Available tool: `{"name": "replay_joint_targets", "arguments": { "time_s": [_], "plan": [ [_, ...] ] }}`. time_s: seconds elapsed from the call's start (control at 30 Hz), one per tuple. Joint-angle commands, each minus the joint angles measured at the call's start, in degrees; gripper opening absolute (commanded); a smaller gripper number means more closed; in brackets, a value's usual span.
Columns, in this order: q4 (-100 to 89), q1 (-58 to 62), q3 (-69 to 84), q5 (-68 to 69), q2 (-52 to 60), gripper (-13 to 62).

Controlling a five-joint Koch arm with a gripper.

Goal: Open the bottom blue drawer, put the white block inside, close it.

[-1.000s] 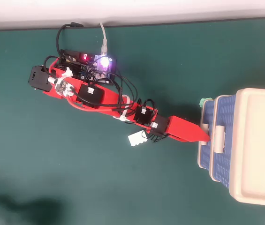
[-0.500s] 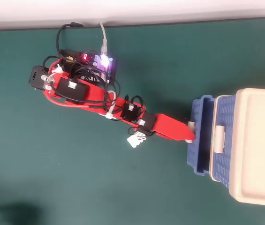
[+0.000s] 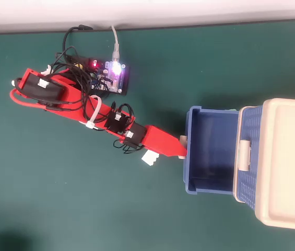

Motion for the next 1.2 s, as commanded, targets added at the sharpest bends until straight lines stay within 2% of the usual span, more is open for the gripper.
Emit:
{"name": "replay_joint_targets", "arguments": {
  "time_s": [0.0,0.03,0.17,0.23,0.3,0.37,0.47,0.63,0.77,0.87,1.17],
  "plan": [
    [-1.2,0.2,-0.9,1.6,3.3,30.1],
    [-1.2,0.2,-1.4,1.7,4.1,34.0],
    [5.4,0.2,-0.9,1.7,20.3,35.1],
    [19.6,0.3,-1.2,1.8,29.7,35.1],
    [41.6,0.6,-4.5,1.8,38.5,34.6],
    [62.0,2.0,-11.5,1.7,41.7,34.5],
    [88.9,8.4,-25.5,0.9,35.8,34.5],
    [109.5,12.0,-46.6,-1.4,13.4,34.4],
    [111.4,13.3,-57.8,-1.5,0.7,34.4],
    [111.3,14.2,-60.8,-1.8,-6.2,34.5],
    [108.5,13.6,-61.8,-1.7,-14.2,34.4]
  ]
}}
